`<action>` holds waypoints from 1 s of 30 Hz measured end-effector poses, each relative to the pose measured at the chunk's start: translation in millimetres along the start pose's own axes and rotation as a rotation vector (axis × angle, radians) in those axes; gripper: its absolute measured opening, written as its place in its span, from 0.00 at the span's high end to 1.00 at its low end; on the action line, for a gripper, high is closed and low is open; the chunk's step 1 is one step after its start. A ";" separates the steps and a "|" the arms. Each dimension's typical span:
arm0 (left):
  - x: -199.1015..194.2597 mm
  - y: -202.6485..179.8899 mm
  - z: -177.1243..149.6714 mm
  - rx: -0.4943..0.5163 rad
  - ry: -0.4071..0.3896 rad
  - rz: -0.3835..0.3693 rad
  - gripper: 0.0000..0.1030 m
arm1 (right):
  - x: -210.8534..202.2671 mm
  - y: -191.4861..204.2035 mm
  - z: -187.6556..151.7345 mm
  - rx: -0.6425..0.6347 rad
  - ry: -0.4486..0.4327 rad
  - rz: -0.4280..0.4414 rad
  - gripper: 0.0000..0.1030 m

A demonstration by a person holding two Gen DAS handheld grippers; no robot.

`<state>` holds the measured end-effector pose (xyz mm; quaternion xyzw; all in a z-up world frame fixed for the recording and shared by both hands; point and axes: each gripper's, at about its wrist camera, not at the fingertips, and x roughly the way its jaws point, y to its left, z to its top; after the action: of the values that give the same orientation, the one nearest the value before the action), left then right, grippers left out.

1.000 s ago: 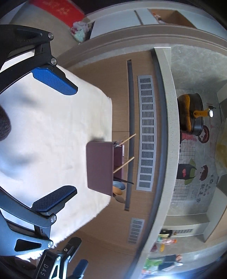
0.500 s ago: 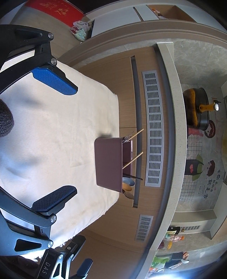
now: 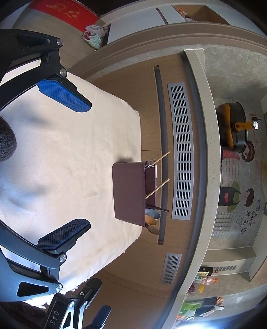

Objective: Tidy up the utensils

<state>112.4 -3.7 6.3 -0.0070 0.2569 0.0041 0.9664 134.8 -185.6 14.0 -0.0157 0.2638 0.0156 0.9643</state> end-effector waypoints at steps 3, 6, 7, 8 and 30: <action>-1.2 0.5 -0.6 -0.001 -0.003 0.001 0.00 | -0.2 -0.2 0.1 0.000 -0.003 0.000 0.01; -2.9 1.6 -0.5 -0.001 -0.007 0.003 0.00 | -0.5 -0.7 0.4 0.002 -0.005 0.003 0.01; -3.0 1.6 0.1 -0.001 -0.008 0.003 0.00 | -0.6 -0.4 0.4 0.002 -0.005 0.001 0.01; -2.7 1.7 0.5 -0.001 -0.007 0.001 0.00 | -0.8 -1.1 0.4 0.001 -0.006 0.003 0.01; -16.6 -1.0 3.1 0.020 -0.026 0.001 0.00 | -8.2 -7.9 -1.4 0.007 -0.009 0.016 0.01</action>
<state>99.5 -4.8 17.2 0.0027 0.2444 0.0021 0.9697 127.4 -193.7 17.1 -0.0102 0.2597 0.0226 0.9654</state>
